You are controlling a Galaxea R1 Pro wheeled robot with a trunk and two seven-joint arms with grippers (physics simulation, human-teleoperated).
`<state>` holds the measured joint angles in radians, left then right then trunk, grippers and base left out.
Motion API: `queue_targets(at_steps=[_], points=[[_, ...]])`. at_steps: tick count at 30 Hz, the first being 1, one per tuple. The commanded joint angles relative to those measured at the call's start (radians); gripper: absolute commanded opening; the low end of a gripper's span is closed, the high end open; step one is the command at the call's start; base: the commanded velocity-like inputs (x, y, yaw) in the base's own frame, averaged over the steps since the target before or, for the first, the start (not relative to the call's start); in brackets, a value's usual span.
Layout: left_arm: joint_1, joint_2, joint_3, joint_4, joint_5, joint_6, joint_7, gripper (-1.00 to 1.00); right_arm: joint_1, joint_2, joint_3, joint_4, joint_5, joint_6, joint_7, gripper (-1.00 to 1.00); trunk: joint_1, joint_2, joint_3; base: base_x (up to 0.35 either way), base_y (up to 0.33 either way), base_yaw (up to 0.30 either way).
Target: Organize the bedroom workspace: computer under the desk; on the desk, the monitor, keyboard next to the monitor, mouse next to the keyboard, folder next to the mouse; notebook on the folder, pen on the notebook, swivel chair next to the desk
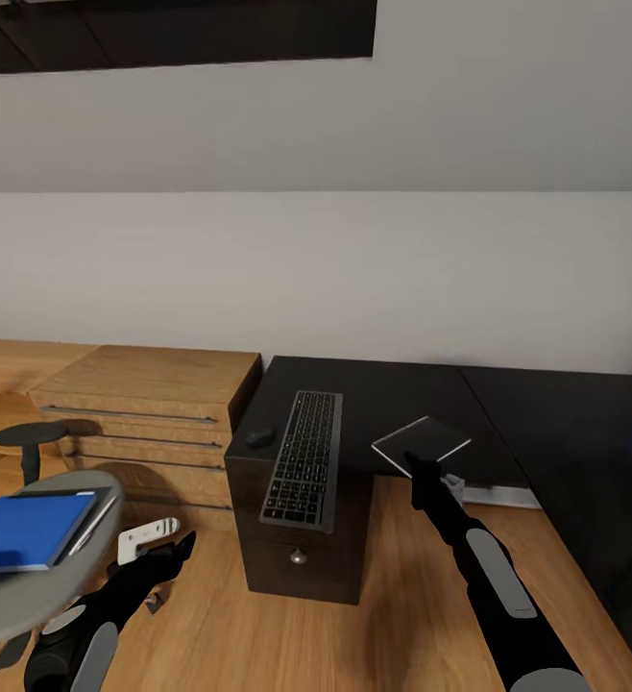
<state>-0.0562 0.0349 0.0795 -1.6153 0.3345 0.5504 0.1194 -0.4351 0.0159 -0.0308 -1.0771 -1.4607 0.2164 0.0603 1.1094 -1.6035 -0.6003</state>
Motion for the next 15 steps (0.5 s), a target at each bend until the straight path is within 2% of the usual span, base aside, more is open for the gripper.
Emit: queue_targets(at_steps=[1, 15], points=[[-0.001, 0.0, 0.0, -0.001, 0.01, 0.005, 0.008, 1.0, -0.001, 0.001, -0.003, 0.0, -0.01, 0.006, 0.006, -1.0, 0.004, -0.008, -0.004, 0.0, 0.0, 0.0], [-0.001, 0.0, -0.001, -0.002, 0.011, 0.005, 0.008, 1.0, -0.001, 0.001, -0.003, 0.0, -0.009, 0.006, 0.006, -1.0, 0.058, -0.106, -0.048, 0.0, 0.0, 0.0]])
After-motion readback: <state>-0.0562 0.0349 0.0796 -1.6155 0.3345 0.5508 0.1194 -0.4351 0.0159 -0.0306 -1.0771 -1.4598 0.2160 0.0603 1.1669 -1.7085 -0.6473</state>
